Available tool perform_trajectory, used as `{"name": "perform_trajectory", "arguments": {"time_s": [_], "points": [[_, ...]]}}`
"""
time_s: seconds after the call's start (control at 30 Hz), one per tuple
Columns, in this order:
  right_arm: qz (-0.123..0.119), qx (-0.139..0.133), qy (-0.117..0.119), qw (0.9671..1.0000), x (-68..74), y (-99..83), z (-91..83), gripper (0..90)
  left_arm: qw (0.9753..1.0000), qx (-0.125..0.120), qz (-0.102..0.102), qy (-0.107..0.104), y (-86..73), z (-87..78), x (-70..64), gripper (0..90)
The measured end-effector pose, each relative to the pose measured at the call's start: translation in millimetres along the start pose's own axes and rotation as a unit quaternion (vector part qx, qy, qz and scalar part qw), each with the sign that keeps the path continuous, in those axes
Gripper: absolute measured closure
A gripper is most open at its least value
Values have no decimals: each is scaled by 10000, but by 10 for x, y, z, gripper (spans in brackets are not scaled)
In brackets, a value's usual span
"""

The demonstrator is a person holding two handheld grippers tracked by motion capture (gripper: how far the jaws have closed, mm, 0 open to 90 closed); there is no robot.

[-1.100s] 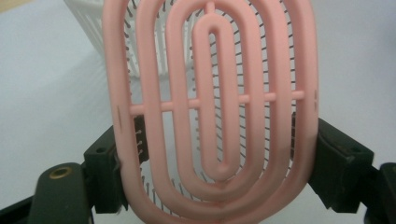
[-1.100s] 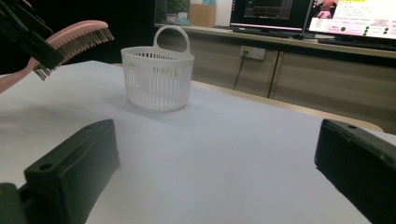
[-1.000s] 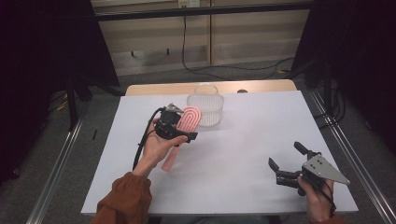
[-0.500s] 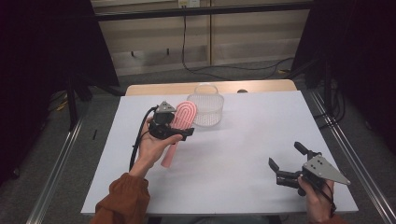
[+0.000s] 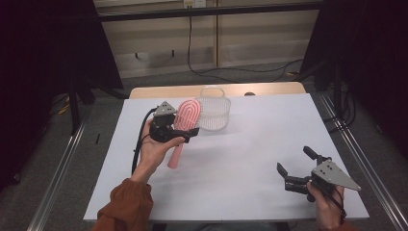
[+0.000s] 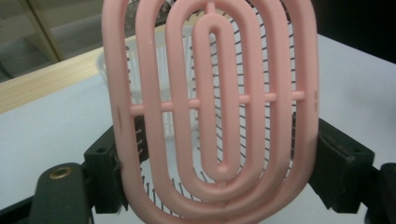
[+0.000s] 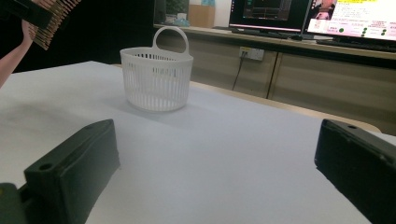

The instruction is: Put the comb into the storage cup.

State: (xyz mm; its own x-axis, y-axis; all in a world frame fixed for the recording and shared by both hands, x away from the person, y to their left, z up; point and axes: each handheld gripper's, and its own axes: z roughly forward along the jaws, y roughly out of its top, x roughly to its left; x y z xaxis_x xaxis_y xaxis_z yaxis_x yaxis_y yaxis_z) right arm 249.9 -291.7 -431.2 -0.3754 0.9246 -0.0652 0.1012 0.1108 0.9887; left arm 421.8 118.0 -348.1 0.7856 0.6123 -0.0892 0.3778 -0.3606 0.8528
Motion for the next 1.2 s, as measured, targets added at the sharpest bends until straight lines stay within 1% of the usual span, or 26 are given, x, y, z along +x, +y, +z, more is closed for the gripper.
{"name": "perform_trajectory", "arguments": {"time_s": [0.03,0.07,0.13,0.17,0.2,0.27,0.3,0.37,0.43,0.47,0.5,0.53,0.57,0.6,0.67,0.73,0.8,0.87,0.9,0.93,0.97,1.0,1.07,1.1,1.17,1.2], "points": [[19,12,-4,10000,0,-2,2,0,10000,-46,60,-8,9,-14,-5,205],[19,16,-20,10000,1,-1,3,0,9999,-87,76,-39,21,-27,-6,205],[-1,0,-25,10000,1,1,0,0,9998,-208,69,-3,39,-57,-12,205],[6,-1,-19,10000,3,2,-1,0,9996,-267,49,-16,46,-70,-7,205],[1,-5,-26,10000,2,2,-2,0,9996,-273,19,-7,56,-88,-4,205],[-1,2,-25,10000,-2,2,-3,0,9992,-384,-38,68,66,-124,-3,205],[-2,0,-28,10000,-3,2,-2,0,9990,-439,-71,59,74,-141,2,204],[4,-9,-25,10000,-3,2,-2,0,9983,-556,-49,142,96,-178,17,205],[11,-12,-28,10000,-2,4,-8,0,9979,-634,-89,142,119,-216,37,204],[21,-26,-34,10000,-2,5,-10,0,9974,-688,-70,206,127,-231,39,205],[18,-25,-37,10000,-4,5,-10,0,9972,-717,-82,207,133,-240,44,205],[24,-24,-42,10000,-5,4,-9,0,9965,-801,-120,191,134,-243,45,205],[29,-25,-39,10000,-5,4,-8,0,9961,-843,-121,234,138,-251,46,204],[28,-27,-35,10000,-3,5,-8,0,9956,-884,-170,262,140,-255,45,204],[11,-33,-41,10000,-1,6,-9,0,9948,-964,-195,253,151,-262,50,204],[22,-34,-36,10000,-1,5,-9,0,9941,-1021,-171,321,161,-269,49,205],[22,-34,-38,10000,-3,6,-9,0,9933,-1112,-183,262,170,-271,60,204],[12,-33,-47,10000,-2,6,-10,0,9921,-1215,-126,276,177,-268,56,204],[8,-43,-35,10000,-1,7,-10,0,9911,-1303,-106,257,178,-260,53,204],[2,-43,-21,10000,0,7,-10,0,9909,-1315,-74,272,180,-259,52,204],[-13,-39,-20,10000,-1,7,-10,0,9901,-1375,-22,288,183,-253,49,204],[-22,-35,-25,10000,-2,6,-9,0,9895,-1416,-11,297,186,-250,49,204],[-17,-39,-25,10000,-2,6,-9,0,9872,-1562,15,326,193,-242,57,203],[-9,-47,-16,10000,-1,6,-9,0,9865,-1597,54,351,197,-239,61,204],[-13,-41,-18,10000,-2,5,-9,0,9841,-1717,108,434,207,-222,65,203],[-4,-45,-14,10000,-1,5,-10,0,9835,-1743,152,447,214,-216,70,204]]}}
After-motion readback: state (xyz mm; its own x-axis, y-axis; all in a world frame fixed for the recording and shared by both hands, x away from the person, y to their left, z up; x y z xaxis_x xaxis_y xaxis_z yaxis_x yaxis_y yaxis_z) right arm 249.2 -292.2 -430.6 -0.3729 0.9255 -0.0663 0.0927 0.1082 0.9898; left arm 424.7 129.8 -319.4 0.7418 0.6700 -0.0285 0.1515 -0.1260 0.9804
